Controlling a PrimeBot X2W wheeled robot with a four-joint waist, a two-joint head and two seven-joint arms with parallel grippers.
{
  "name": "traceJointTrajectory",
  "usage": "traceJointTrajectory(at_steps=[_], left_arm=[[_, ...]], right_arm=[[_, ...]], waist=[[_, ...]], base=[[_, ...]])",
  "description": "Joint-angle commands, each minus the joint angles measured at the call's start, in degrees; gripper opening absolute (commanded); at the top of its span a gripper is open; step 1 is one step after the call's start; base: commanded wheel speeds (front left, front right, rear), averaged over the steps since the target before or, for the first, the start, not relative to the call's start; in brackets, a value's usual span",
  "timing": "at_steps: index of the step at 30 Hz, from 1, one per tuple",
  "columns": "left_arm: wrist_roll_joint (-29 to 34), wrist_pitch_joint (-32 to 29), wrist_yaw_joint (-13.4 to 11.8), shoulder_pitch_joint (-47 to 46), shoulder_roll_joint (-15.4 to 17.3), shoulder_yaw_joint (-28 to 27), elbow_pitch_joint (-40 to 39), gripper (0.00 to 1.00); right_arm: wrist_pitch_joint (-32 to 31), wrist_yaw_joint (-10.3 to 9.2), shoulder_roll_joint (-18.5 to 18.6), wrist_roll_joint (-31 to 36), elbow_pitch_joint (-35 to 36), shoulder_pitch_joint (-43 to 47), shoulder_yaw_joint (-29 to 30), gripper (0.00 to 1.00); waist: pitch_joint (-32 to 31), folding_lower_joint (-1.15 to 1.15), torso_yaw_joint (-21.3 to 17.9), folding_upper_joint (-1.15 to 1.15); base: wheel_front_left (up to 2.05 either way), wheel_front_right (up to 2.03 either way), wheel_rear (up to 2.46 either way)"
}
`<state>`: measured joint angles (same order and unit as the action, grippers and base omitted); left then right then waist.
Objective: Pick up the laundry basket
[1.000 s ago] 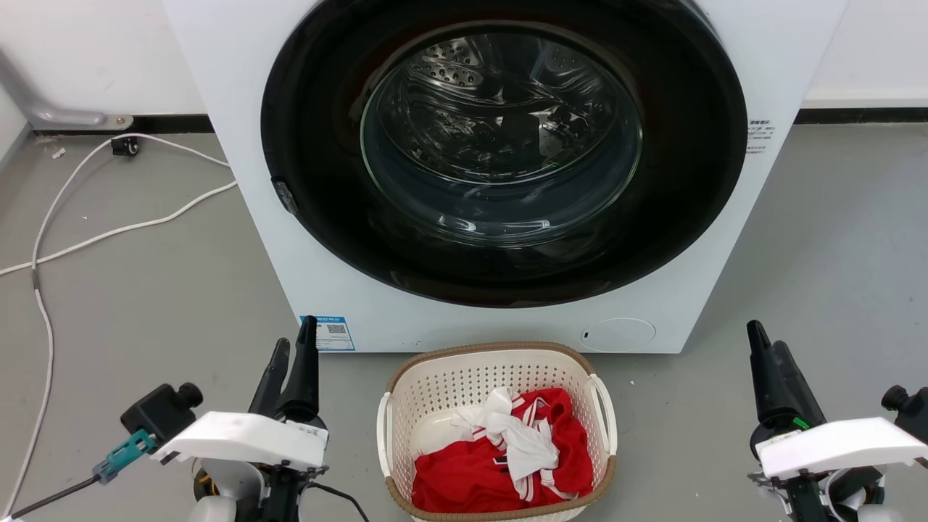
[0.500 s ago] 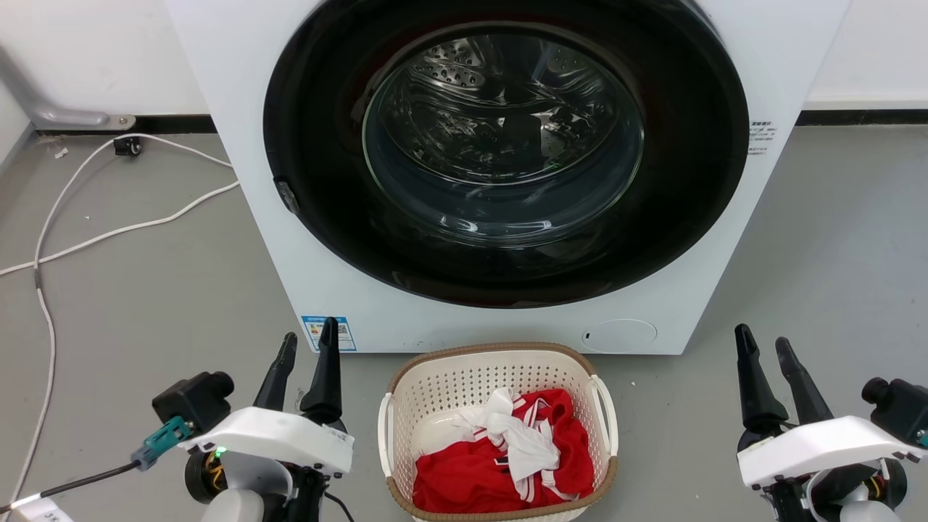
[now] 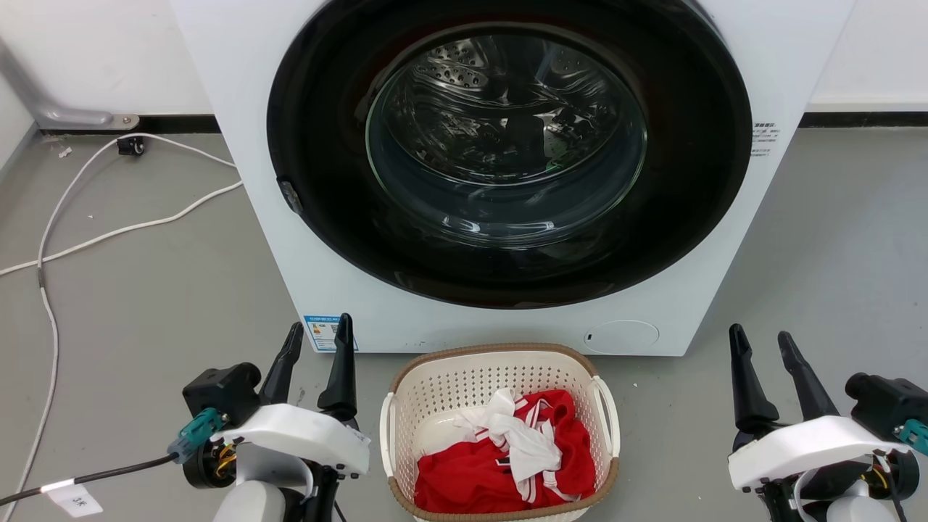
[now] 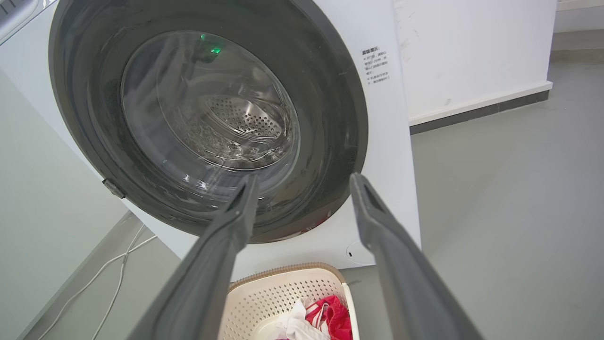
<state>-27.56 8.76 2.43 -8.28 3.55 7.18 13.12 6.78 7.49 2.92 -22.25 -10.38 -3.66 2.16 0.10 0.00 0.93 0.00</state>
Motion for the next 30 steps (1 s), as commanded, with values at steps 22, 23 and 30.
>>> traceJointTrajectory(at_steps=[22, 23, 30], left_arm=[[12.88, 3.23, -2.55, -1.89, 0.59, 2.72, 1.66, 1.00], [13.36, 3.34, -2.60, -1.97, 0.60, 2.81, 1.77, 1.00], [16.47, 4.21, -3.34, -2.15, 0.60, 3.34, 2.41, 1.00]], right_arm=[[1.95, 0.00, 0.00, 14.31, 0.04, -1.36, -0.58, 1.00], [1.91, 0.00, -0.01, 14.77, 0.06, -1.31, -0.57, 1.00], [1.82, -0.01, -0.02, 18.17, 0.43, -1.03, -0.68, 1.00]], waist=[[0.00, 0.00, 0.40, 0.00], [-0.01, 0.00, 0.43, 0.00], [0.01, 0.00, 0.57, 0.00]], base=[[0.00, 0.00, 0.00], [0.00, 0.00, 0.00], [0.00, 0.00, 0.00]])
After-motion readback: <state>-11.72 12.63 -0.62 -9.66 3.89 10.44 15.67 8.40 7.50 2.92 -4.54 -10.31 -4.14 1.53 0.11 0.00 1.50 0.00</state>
